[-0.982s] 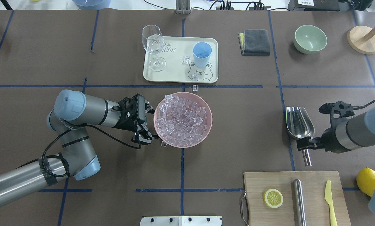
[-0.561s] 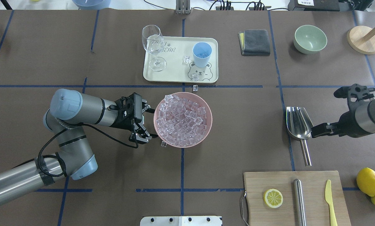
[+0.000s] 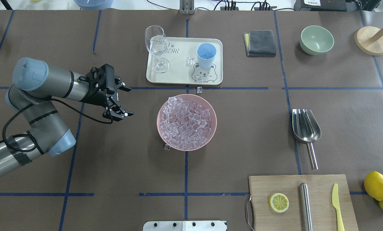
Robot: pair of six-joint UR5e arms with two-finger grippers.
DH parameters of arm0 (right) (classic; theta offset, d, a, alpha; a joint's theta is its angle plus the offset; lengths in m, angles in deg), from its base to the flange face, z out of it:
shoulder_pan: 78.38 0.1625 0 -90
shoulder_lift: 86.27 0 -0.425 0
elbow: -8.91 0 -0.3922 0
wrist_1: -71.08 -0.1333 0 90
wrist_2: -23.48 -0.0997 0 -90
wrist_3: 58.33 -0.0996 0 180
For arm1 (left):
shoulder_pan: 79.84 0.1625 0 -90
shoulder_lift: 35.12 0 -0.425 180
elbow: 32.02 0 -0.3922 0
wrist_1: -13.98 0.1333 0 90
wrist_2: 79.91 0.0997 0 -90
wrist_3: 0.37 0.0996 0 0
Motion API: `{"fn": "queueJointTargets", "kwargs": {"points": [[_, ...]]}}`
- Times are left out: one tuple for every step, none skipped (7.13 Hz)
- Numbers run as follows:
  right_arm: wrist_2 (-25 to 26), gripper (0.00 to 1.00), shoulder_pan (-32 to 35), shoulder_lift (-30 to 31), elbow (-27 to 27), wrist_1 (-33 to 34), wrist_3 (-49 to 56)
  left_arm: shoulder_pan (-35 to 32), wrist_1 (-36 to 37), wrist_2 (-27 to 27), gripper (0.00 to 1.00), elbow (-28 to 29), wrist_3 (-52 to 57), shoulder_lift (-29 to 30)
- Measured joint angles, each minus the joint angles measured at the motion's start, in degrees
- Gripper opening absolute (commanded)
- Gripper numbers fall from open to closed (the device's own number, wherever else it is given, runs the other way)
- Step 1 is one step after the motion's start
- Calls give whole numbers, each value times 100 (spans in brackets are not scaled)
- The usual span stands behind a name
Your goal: Put ice in cup with scoop
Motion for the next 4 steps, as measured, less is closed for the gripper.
{"fn": "queueJointTargets", "kwargs": {"points": [[-55, 100, 529, 202, 55, 315, 575, -276, 344, -81, 100, -93, 12, -44], [14, 100, 825, 274, 68, 672, 788, -580, 790, -112, 100, -213, 163, -101], [168, 100, 949, 208, 72, 1033, 783, -931, 1346, -120, 100, -340, 610, -150], [285, 100, 988, 89, 82, 1239, 608, -1346, 2072, -122, 100, -468, 1235, -223]]}}
